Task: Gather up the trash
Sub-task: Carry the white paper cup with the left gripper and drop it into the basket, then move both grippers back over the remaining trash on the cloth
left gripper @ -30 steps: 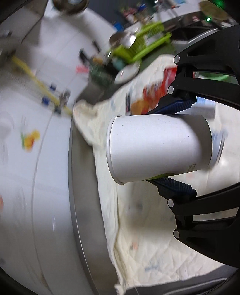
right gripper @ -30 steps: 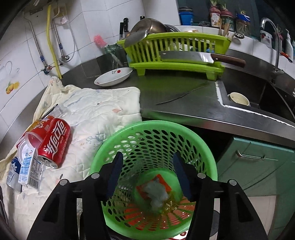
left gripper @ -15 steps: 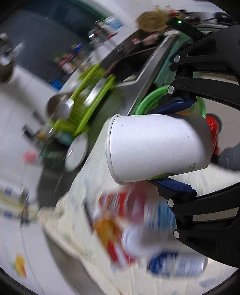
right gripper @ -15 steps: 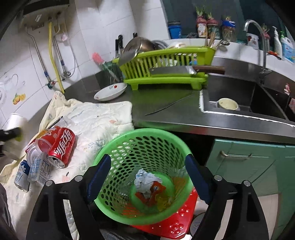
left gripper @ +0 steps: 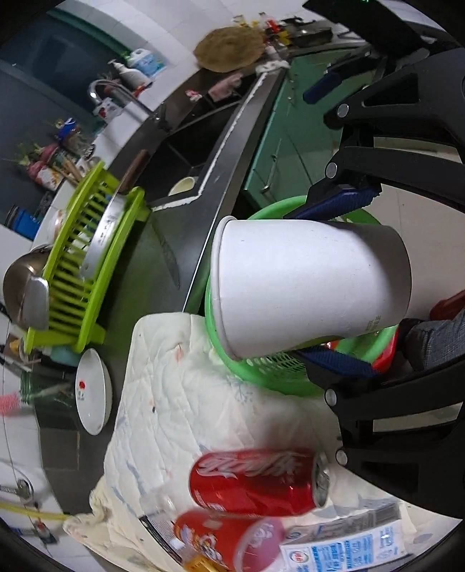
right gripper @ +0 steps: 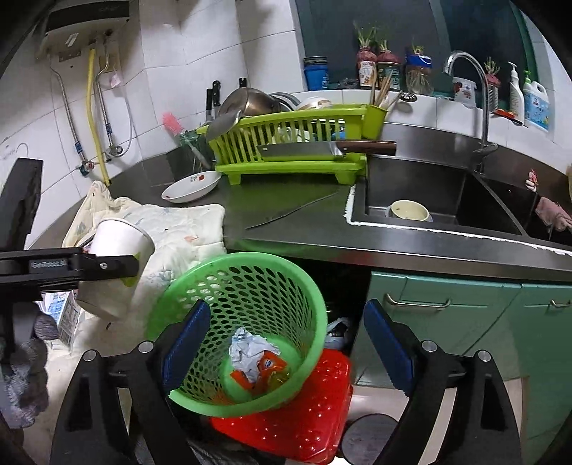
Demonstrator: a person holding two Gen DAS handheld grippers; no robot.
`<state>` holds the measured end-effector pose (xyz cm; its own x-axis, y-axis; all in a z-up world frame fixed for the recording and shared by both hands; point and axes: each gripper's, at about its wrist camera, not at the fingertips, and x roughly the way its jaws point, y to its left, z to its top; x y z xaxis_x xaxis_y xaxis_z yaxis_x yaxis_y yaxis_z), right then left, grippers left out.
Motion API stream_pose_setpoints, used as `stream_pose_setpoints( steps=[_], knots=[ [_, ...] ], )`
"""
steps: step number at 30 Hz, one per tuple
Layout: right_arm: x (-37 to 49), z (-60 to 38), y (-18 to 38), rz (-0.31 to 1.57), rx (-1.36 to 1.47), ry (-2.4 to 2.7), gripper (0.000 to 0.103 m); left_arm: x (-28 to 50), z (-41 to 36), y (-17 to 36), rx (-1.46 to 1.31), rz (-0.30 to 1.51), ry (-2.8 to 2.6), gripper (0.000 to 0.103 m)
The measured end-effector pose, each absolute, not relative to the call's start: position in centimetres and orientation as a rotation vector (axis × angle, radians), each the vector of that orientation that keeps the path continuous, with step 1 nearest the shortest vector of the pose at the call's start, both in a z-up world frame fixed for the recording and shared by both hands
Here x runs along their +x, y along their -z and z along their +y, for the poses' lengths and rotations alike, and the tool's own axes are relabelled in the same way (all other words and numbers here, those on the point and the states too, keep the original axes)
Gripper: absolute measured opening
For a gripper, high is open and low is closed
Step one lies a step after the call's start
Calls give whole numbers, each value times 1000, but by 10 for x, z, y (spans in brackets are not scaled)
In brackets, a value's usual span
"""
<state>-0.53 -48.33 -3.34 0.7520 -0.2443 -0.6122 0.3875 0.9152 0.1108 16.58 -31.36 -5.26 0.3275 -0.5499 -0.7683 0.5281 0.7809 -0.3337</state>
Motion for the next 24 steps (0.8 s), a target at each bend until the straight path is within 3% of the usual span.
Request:
stream_pose_setpoints(
  steps=[16, 24],
  knots=[
    [-14, -478, 33, 629, 243, 343, 88, 154, -328, 57, 10, 1016, 764, 80],
    [-12, -457, 24, 624, 224, 300, 88, 140, -304, 43, 27, 962, 736, 80]
  ],
)
